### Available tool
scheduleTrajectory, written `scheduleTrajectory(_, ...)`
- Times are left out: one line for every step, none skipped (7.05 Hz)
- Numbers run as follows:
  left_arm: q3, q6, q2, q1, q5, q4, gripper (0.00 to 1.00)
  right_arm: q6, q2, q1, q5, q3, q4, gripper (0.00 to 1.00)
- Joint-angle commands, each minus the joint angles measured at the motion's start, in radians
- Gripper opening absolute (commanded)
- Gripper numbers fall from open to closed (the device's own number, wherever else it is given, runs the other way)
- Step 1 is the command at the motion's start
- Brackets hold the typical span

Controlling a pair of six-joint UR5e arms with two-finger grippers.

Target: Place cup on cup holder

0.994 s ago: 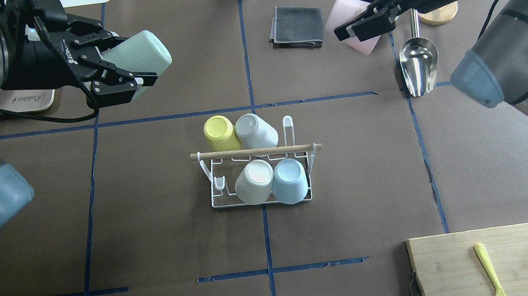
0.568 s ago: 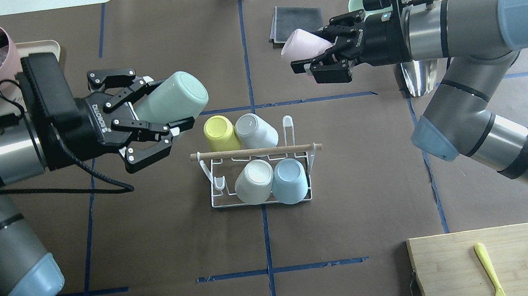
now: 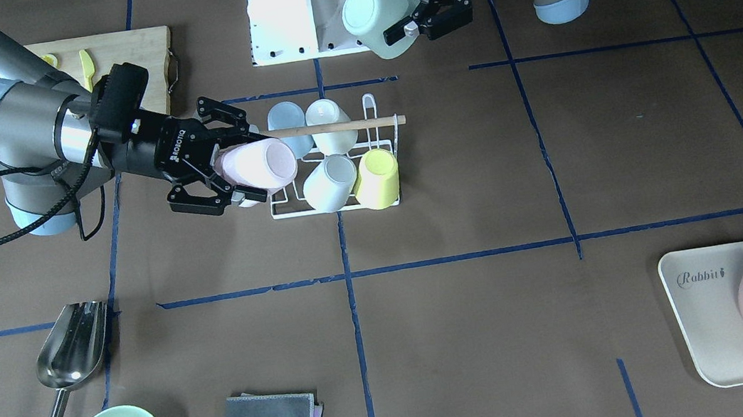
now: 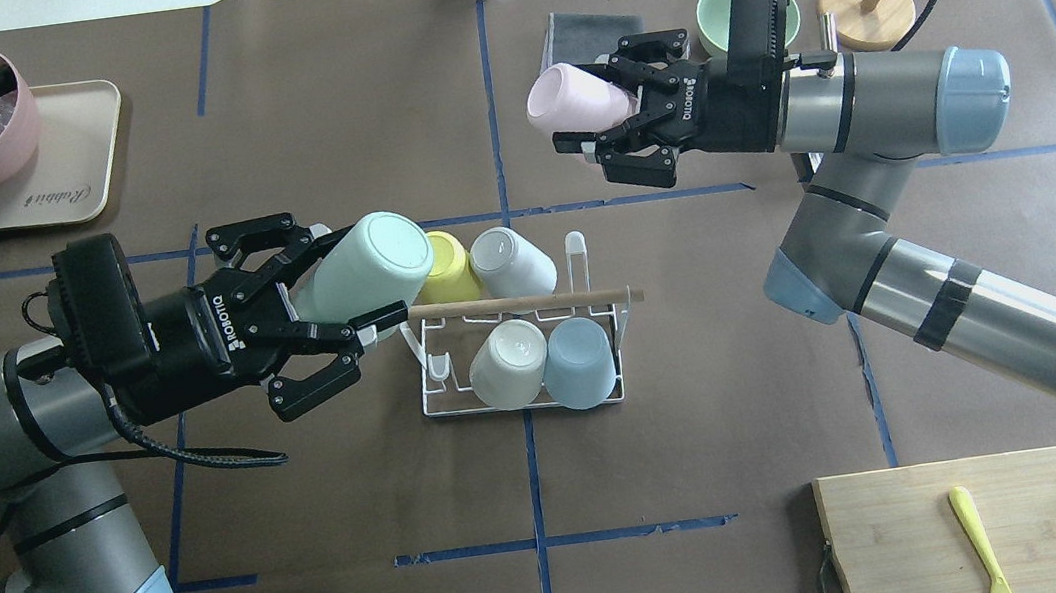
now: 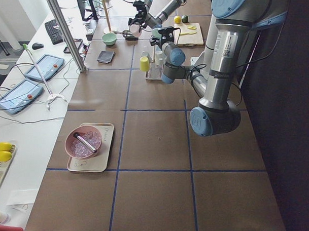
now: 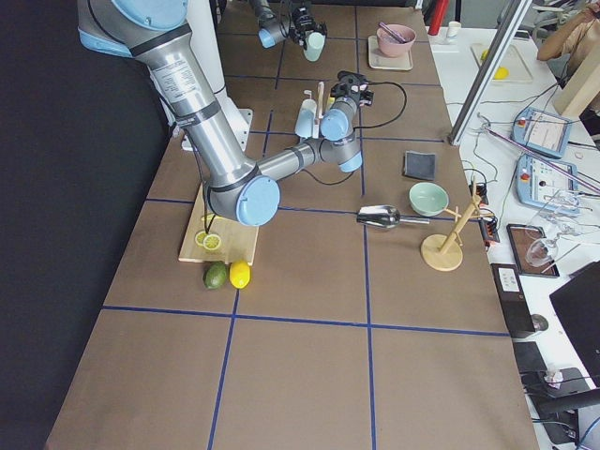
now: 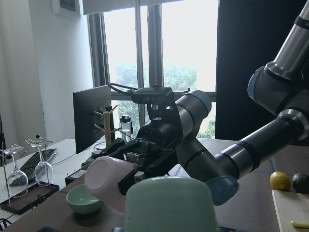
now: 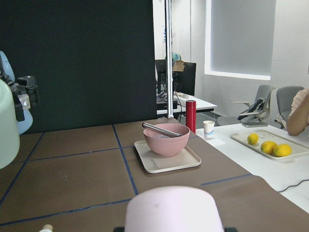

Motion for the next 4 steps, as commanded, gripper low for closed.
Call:
scheduleTrajectory(0.131,0.105,-0.015,0.052,0.005,-0.181,0.05,-0.066,0.033,-0.041,-0.028,-0.057,0.070,0.00)
scheduleTrajectory(0.128,0.112,-0.017,0.052,0.005,-0.190,0.05,-0.107,0.021,-0.061,-0.030,-0.057,0.070,0.00)
scheduleTrajectory(0.140,0.167,-0.032,0.051,0.004,-0.189,0.05,-0.119,0.018,-0.079,-0.028,-0.062,0.070,0.00)
scheduleTrajectory(0.189,0.208,-0.074,0.052,0.004,-0.189,0.06,-0.138,0.019,-0.092,-0.028,-0.080,0.072,0.00)
